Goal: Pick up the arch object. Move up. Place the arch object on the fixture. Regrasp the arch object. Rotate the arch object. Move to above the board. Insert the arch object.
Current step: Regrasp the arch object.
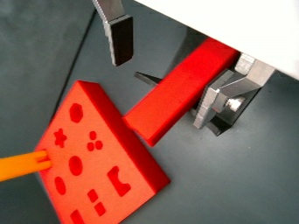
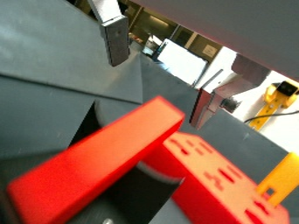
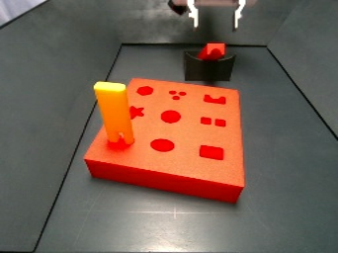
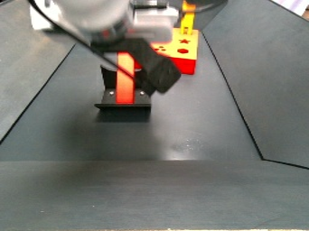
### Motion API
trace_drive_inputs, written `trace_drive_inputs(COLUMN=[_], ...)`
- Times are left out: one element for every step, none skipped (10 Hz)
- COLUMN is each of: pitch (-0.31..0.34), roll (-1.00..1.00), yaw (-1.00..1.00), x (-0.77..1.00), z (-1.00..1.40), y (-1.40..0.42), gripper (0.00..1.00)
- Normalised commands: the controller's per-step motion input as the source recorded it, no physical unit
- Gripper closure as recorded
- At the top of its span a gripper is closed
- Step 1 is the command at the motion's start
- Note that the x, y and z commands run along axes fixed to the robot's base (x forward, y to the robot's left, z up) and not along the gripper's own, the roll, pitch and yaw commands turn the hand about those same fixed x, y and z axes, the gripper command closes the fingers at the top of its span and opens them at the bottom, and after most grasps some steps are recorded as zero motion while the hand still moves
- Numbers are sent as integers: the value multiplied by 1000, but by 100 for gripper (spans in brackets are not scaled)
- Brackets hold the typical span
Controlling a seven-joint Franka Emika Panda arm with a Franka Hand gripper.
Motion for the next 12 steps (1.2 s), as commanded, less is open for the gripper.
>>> trace_drive_inputs(pitch=[48,52,61,61,51,46,39,36,34,32,31,28], roll=[50,46,1000,1000,1000,1000,1000,1000,1000,1000,1000,1000], yaw=[5,0,25,25,24,23,22,22,22,22,22,22], x=[-29,-27,0,6,-35,-62,-76,-63,-44,-23,-26,-30], z=[495,314,924,885,852,822,603,373,155,55,61,41], y=[2,2,-1000,-1000,-1000,-1000,-847,-664,-477,-282,-44,0], gripper=[0,0,0,0,0,0,0,0,0,0,0,0])
